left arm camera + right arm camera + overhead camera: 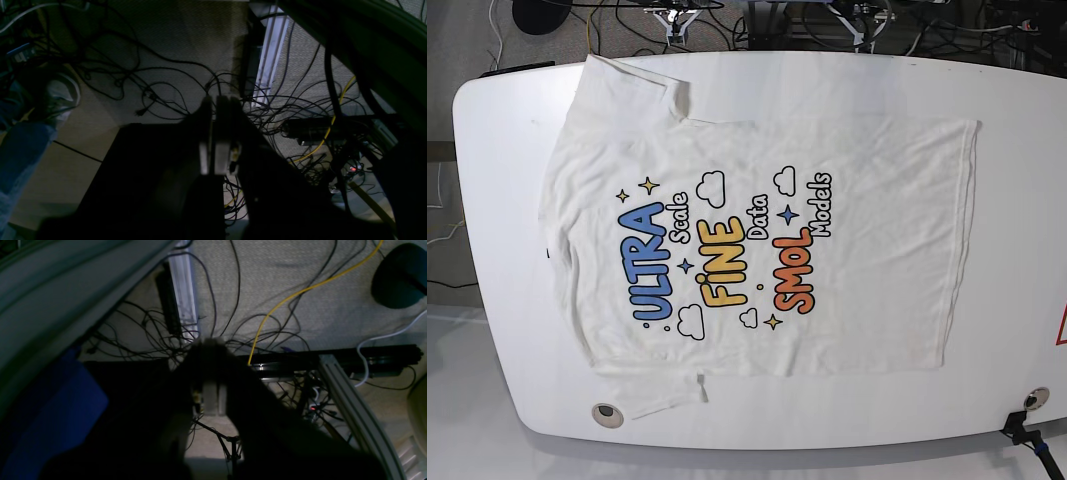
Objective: Fold the T-shirt properly
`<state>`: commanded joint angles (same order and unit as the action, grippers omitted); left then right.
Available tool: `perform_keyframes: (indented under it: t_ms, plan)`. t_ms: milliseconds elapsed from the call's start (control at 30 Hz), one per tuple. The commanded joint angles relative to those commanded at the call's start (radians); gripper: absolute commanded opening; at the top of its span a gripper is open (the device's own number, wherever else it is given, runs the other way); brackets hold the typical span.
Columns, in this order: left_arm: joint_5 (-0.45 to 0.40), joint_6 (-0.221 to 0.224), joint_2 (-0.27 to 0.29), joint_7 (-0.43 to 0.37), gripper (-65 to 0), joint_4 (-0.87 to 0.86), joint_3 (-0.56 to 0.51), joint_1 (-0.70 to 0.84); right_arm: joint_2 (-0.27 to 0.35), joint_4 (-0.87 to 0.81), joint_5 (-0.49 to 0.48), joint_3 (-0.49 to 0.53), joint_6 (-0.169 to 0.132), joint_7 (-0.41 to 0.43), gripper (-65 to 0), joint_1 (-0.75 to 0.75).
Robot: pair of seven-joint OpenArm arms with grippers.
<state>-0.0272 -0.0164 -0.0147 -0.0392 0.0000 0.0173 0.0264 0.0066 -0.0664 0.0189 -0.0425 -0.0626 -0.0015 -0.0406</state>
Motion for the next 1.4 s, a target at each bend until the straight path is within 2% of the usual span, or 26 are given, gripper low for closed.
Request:
perform_keyframes:
  t_ms: [267,300,433,867,1133,1267,1300,1400]
  plan:
    - [-0.003,0.000,-0.009,-0.011,-65.0,0.002,-0.001,0.012,0.015,-0.027,-0.001,0.000,0.003,0.016,-65.0,-0.049]
    - [-0.008,0.004,-0.005,-0.033,-65.0,0.017,0.005,0.008,0.004,-0.015,0.008,-0.004,-0.004,-0.001,-65.0,-0.010]
    - [-0.011,0.004,-0.009,-0.037,-65.0,0.026,0.004,0.012,0.005,-0.016,0.015,-0.005,-0.007,-0.008,-65.0,-0.014]
    - [-0.014,0.008,-0.024,-0.059,-65.0,0.042,0.001,0.041,0.007,-0.013,0.021,-0.005,-0.004,-0.007,-65.0,-0.017]
    - [-0.011,0.005,-0.035,-0.067,-65.0,0.084,0.005,0.089,0.017,-0.025,0.019,-0.005,-0.009,-0.014,-65.0,-0.040]
    - [0.006,-0.002,-0.061,-0.076,-65.0,0.155,-0.001,0.152,0.029,-0.064,0.004,-0.002,-0.014,-0.019,-65.0,-0.080]
    - [-0.001,0.000,-0.041,-0.092,-65.0,0.114,0.002,0.123,0.016,-0.027,0.014,-0.004,-0.023,-0.009,-65.0,-0.029]
    - [-0.001,0.001,-0.043,-0.088,-65.0,0.115,0.003,0.122,0.019,-0.027,0.016,-0.008,-0.023,-0.006,-65.0,-0.033]
